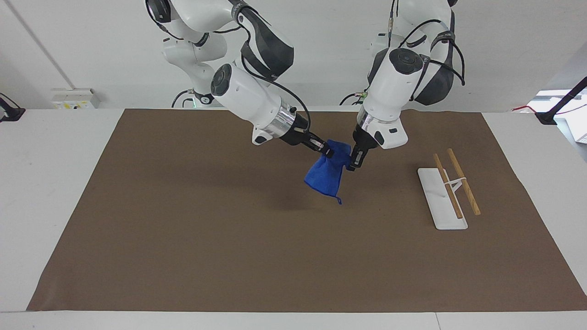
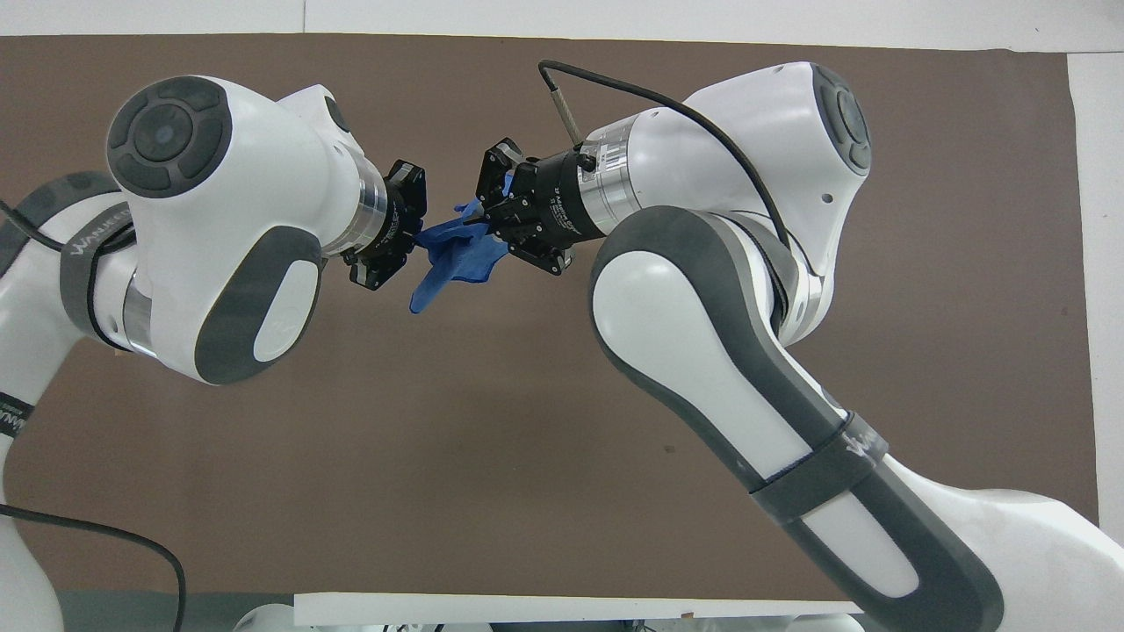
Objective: Right arm passes towel to left arm to hang
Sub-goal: 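Grasp the towel with the left gripper and open the right gripper, then carry the towel with the left gripper while the right gripper withdraws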
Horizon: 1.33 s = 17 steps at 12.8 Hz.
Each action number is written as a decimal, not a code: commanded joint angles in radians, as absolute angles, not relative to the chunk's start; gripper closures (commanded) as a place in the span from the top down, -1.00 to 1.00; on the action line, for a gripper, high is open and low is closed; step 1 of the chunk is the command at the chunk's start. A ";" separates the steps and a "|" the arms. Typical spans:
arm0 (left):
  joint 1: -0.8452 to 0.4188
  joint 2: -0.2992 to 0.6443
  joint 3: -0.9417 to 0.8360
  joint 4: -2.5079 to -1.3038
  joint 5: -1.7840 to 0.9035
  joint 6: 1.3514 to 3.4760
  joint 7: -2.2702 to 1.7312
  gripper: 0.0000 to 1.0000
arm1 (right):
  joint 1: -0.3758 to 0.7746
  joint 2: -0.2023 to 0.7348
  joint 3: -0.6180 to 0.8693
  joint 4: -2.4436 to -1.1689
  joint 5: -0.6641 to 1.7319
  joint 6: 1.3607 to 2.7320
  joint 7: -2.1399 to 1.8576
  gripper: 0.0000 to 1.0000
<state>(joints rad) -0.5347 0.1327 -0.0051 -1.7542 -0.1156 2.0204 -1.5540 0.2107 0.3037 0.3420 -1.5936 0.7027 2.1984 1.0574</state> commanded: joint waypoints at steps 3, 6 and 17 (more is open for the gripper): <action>-0.548 0.127 0.009 -1.735 -0.124 2.017 -1.566 -1.00 | 0.202 0.296 0.348 -1.605 0.707 2.209 1.040 0.99; -0.534 0.172 0.009 -1.619 -0.121 2.002 -1.545 -1.00 | 0.180 0.296 0.347 -1.600 0.594 2.188 0.926 1.00; -0.177 0.132 0.025 -1.575 -0.158 1.853 -0.778 -1.00 | -0.208 0.186 0.342 -1.592 -0.170 1.844 0.246 1.00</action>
